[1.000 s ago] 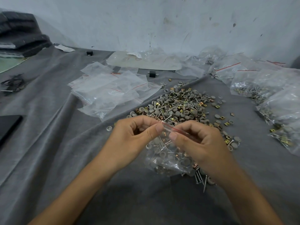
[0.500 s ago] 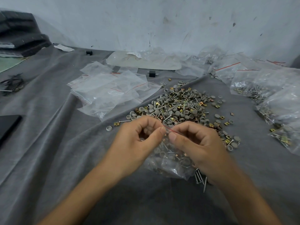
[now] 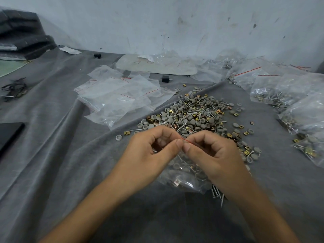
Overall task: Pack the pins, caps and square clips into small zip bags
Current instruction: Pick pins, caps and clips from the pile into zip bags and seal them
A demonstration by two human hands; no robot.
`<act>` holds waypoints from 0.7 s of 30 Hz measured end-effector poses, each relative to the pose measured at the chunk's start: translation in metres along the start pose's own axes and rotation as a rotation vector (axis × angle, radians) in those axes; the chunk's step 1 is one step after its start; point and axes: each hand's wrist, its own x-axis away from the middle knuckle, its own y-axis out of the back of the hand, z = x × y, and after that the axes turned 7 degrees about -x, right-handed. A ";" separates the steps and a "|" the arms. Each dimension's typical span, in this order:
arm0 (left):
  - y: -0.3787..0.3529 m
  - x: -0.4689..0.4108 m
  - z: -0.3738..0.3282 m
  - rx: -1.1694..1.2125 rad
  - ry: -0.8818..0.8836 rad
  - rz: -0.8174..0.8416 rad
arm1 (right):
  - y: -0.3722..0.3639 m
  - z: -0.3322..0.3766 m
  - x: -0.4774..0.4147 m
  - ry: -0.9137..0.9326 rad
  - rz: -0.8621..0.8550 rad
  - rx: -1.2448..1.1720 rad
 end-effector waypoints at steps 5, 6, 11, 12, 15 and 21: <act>0.005 -0.001 0.003 0.025 0.020 -0.028 | 0.002 -0.002 0.000 -0.013 -0.023 0.015; 0.005 -0.001 0.003 0.023 0.024 -0.005 | 0.002 -0.002 0.000 -0.005 -0.021 0.022; 0.004 -0.001 0.002 -0.004 0.012 0.032 | 0.000 -0.001 0.001 0.004 0.002 0.018; 0.005 -0.001 0.002 -0.006 0.013 0.020 | 0.000 -0.001 0.001 -0.003 -0.006 0.013; 0.007 -0.002 0.003 0.010 0.028 0.005 | 0.001 -0.001 0.000 -0.009 -0.037 0.019; 0.007 -0.001 0.003 0.021 0.021 0.046 | 0.000 0.000 0.001 -0.007 -0.014 0.046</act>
